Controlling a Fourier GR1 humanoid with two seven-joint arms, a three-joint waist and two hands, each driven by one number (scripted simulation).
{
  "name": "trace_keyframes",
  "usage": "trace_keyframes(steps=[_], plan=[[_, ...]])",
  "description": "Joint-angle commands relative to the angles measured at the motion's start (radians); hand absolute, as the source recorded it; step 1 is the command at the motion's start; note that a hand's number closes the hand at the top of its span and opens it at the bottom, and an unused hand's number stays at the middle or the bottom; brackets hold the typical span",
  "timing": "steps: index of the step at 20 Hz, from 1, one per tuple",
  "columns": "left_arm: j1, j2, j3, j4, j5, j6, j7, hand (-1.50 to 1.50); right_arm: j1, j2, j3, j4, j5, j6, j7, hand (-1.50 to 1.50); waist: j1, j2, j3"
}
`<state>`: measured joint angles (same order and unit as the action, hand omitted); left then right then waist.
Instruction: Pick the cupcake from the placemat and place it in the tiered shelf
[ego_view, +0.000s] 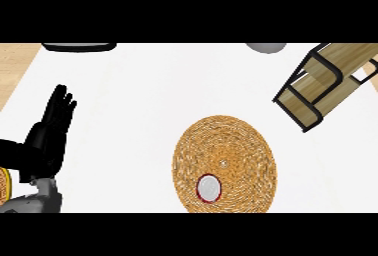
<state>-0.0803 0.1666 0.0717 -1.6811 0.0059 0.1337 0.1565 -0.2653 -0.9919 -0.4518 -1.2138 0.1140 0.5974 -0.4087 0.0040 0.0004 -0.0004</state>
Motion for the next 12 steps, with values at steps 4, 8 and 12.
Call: trace_keyframes(steps=[4, 8, 12], plan=[[-0.01, -0.001, 0.003, -0.031, 0.002, -0.009, 0.051, 0.0, -0.203, 0.044, 0.071, 0.214, 0.07, -0.057, -0.02, 1.5, 0.012, 0.003, 0.001], [0.019, -0.027, -0.015, -0.004, -0.014, -0.009, -0.021, 0.0, -0.336, 0.061, 0.104, 0.347, 0.104, -0.076, 0.013, 1.5, 0.015, 0.004, 0.001], [-0.025, -0.056, -0.041, -0.007, -0.052, 0.033, 0.015, 0.0, -0.409, 0.156, 0.162, 0.458, 0.193, -0.204, -0.082, 1.5, 0.019, 0.005, 0.001]])
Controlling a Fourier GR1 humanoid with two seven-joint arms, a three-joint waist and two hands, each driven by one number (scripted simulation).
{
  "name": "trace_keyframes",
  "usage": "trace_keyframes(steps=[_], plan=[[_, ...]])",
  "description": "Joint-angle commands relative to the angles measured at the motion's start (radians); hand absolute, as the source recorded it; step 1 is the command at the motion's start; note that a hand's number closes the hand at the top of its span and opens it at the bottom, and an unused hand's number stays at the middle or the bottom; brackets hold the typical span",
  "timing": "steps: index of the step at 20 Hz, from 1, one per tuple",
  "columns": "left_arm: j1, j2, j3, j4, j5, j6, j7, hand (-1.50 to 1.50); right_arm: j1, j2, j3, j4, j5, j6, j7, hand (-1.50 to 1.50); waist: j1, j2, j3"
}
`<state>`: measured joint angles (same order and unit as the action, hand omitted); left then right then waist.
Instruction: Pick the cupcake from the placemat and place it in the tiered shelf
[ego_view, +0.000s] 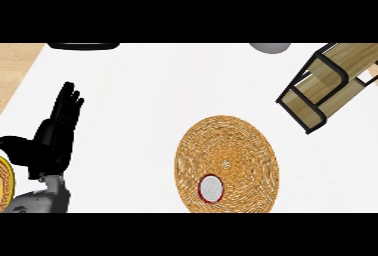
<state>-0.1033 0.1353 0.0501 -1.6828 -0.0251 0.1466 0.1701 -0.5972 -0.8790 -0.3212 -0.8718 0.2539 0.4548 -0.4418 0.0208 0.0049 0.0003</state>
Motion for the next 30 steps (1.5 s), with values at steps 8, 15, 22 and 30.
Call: trace_keyframes(steps=[8, 15, 22, 30], plan=[[-0.056, -0.045, -0.041, 0.032, -0.058, 0.041, 0.027, 0.0, -0.196, 0.118, 0.04, 0.349, 0.124, -0.202, -0.18, 1.5, 0.003, 0.005, 0.001], [0.015, 0.004, 0.015, -0.003, 0.008, -0.035, -0.031, 0.0, -0.357, 0.131, 0.009, 0.51, 0.125, -0.212, -0.108, 1.5, 0.021, 0.007, 0.001], [-0.046, 0.017, 0.045, 0.058, 0.031, -0.05, -0.023, 0.0, -0.408, 0.139, 0.045, 0.613, 0.175, -0.161, -0.141, -1.5, 0.02, 0.01, 0.001], [0.001, 0.0, 0.018, 0.009, 0.028, -0.059, -0.023, 0.0, -0.443, 0.129, -0.015, 0.676, 0.125, -0.096, -0.207, -1.5, 0.035, 0.016, 0.003]])
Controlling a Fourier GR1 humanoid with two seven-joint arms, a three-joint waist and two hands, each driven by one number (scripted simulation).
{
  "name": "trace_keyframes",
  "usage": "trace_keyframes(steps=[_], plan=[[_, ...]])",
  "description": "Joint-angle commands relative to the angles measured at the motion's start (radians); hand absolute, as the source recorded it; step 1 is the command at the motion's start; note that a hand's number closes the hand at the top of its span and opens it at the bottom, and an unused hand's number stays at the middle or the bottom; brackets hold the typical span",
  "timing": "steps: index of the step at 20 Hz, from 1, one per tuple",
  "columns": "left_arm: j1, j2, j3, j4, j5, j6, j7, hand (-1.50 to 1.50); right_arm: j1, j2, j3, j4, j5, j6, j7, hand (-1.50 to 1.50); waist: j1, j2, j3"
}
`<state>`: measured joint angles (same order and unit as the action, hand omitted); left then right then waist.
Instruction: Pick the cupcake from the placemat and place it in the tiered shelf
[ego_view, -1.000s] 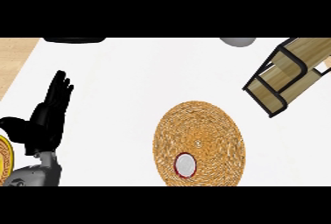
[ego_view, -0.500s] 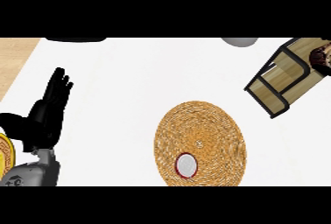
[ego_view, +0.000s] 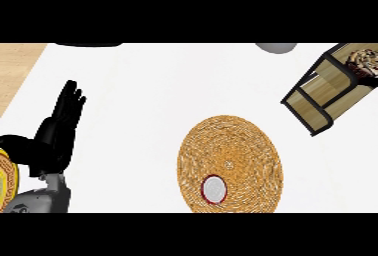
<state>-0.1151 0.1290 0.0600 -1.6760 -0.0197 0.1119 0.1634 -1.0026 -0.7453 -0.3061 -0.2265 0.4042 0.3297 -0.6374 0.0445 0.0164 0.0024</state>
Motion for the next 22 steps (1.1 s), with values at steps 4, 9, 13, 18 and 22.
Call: trace_keyframes(steps=[4, 9, 13, 18, 22], plan=[[-0.013, 0.012, 0.005, -0.031, -0.004, 0.006, 0.064, 0.0, -0.021, -0.082, -0.095, 0.039, -0.097, 0.15, -0.026, -1.5, -0.016, -0.006, 0.0], [-0.037, 0.011, 0.019, 0.011, 0.0, 0.003, 0.024, 0.0, -0.046, -0.155, -0.155, 0.075, -0.143, 0.126, 0.064, -1.5, -0.01, 0.0, 0.0], [-0.025, -0.002, 0.012, 0.036, -0.008, 0.004, -0.01, 0.0, -0.043, -0.249, -0.196, 0.125, -0.174, 0.126, 0.165, -1.5, -0.002, 0.008, 0.001], [-0.036, 0.011, 0.022, 0.013, 0.012, -0.012, 0.004, 0.0, 0.007, -0.357, -0.224, 0.14, -0.198, 0.208, 0.179, -1.5, 0.006, 0.013, 0.004], [-0.032, 0.002, 0.007, 0.016, 0.0, -0.007, 0.005, 0.0, 0.049, -0.395, -0.23, 0.142, -0.202, 0.264, 0.166, -1.5, 0.012, 0.02, 0.007]])
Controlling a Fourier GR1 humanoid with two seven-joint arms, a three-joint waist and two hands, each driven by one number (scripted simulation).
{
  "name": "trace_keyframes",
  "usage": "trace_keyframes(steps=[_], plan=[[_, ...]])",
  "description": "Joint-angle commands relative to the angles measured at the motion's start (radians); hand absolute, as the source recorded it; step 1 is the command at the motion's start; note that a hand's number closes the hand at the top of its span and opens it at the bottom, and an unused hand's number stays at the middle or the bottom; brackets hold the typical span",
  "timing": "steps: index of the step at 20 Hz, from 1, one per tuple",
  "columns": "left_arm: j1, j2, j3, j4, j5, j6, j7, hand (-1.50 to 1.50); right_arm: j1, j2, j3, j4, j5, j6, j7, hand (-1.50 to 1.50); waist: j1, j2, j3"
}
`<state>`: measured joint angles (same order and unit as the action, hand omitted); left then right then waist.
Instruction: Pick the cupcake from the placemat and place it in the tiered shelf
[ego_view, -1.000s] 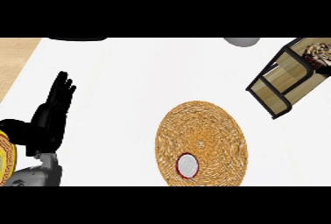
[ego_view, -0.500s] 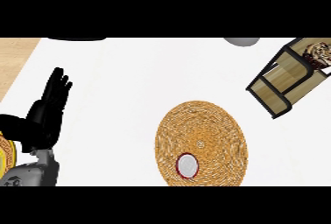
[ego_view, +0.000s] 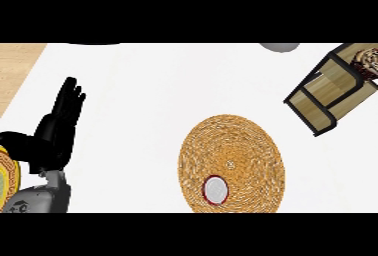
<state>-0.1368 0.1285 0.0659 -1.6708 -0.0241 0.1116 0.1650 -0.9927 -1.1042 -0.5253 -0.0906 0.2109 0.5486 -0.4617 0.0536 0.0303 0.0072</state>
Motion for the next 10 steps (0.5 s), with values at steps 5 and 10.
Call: trace_keyframes(steps=[5, 10], plan=[[-0.001, -0.012, -0.017, -0.031, -0.004, 0.006, 0.023, 0.0, 0.096, -0.089, -0.021, -0.003, -0.021, 0.155, -0.045, -1.5, -0.001, -0.001, 0.004], [0.024, -0.006, -0.016, -0.03, -0.004, -0.005, -0.005, 0.0, 0.099, -0.116, -0.043, -0.013, -0.043, 0.158, -0.018, -1.5, 0.018, 0.005, 0.006]])
